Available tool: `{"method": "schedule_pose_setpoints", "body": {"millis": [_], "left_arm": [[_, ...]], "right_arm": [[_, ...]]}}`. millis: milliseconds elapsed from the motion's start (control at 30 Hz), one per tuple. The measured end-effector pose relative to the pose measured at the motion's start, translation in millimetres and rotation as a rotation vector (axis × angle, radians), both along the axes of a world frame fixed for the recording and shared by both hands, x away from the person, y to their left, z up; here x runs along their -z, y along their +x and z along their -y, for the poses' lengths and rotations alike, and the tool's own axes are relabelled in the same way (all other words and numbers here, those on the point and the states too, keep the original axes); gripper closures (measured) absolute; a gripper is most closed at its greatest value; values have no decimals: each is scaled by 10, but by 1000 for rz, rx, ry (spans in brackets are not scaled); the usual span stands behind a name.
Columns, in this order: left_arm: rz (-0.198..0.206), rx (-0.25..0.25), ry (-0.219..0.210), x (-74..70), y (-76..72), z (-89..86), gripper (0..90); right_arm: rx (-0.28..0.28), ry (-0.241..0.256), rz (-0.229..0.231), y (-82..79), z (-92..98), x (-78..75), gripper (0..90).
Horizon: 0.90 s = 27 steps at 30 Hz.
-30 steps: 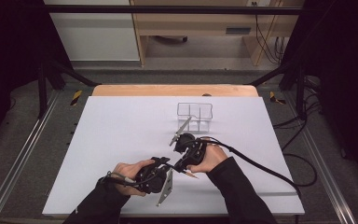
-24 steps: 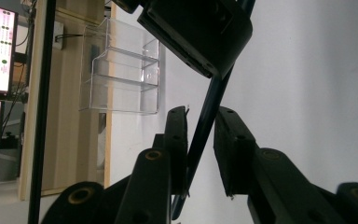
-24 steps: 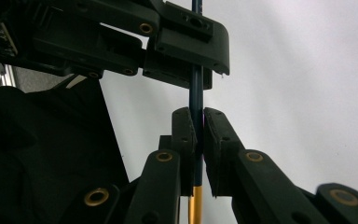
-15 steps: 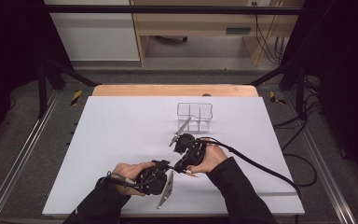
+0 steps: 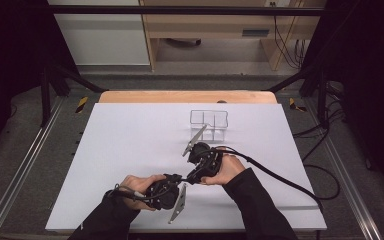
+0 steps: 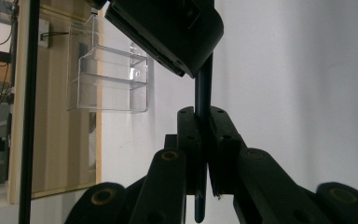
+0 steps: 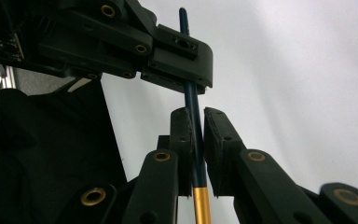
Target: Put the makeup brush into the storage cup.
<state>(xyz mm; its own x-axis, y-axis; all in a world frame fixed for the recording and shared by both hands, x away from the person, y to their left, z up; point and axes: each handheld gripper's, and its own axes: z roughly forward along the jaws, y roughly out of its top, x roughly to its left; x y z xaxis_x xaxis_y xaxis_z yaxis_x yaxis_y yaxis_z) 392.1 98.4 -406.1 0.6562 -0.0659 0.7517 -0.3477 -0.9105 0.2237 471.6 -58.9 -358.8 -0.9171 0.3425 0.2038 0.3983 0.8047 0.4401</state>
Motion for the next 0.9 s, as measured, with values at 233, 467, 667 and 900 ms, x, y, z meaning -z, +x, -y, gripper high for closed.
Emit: {"method": "schedule_pose_setpoints", "body": {"millis": [233,467,667,900], "left_arm": [[-19,-37,-16,-5,23,-72,836],[-36,-86,-60,-11,56,-175,836],[-80,-143,-112,20,86,-244,836],[-119,-197,-164,65,101,-304,836]], "right_arm": [[32,73,103,7,98,-112,740],[136,179,229,22,286,-264,607],[204,239,304,10,463,-328,518],[269,302,352,-25,637,-336,410]]}}
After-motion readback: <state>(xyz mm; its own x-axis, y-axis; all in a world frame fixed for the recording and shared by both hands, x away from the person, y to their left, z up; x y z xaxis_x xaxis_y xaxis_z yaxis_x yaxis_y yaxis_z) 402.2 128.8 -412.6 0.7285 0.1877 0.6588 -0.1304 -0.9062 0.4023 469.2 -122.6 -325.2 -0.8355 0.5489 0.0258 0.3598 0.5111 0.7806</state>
